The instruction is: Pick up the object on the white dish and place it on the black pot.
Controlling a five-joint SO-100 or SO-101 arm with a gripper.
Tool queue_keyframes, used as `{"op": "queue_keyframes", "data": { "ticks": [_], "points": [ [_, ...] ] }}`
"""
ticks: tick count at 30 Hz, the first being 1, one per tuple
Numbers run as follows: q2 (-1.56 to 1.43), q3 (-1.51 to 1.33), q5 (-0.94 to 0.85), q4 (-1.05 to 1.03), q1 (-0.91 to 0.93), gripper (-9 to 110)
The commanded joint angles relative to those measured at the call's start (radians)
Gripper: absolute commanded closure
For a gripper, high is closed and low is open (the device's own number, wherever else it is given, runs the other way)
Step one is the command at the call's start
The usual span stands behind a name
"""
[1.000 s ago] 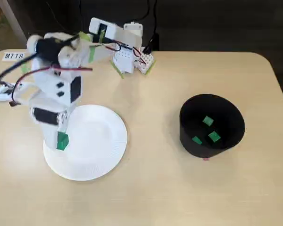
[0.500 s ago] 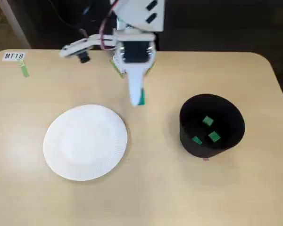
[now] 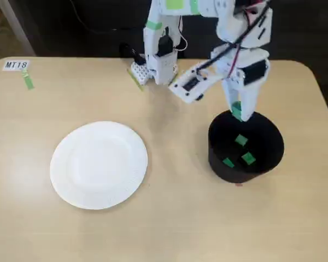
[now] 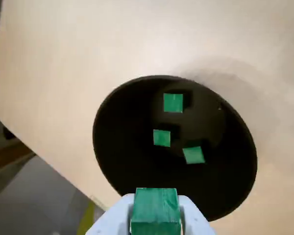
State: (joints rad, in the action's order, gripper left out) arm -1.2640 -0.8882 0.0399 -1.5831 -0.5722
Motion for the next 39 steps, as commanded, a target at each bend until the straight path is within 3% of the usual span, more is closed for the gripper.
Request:
{"op": "queue_keyframes", "data": {
  "ticks": [1, 23, 29, 32, 36, 39],
  "points": [
    [0.038, 0.011, 0.0, 0.032, -0.018, 102],
    [0.353, 0.115, -0.014, 0.066, -0.032, 101],
    [0.36, 0.167, -0.095, 0.057, -0.048, 74],
    [0.362, 0.193, -0.091, 0.035, -0.044, 72],
    [0.357, 0.232, -0.069, -0.003, -0.031, 80],
    [0.36, 0.311, -0.023, -0.058, -0.012, 101]
  ]
}}
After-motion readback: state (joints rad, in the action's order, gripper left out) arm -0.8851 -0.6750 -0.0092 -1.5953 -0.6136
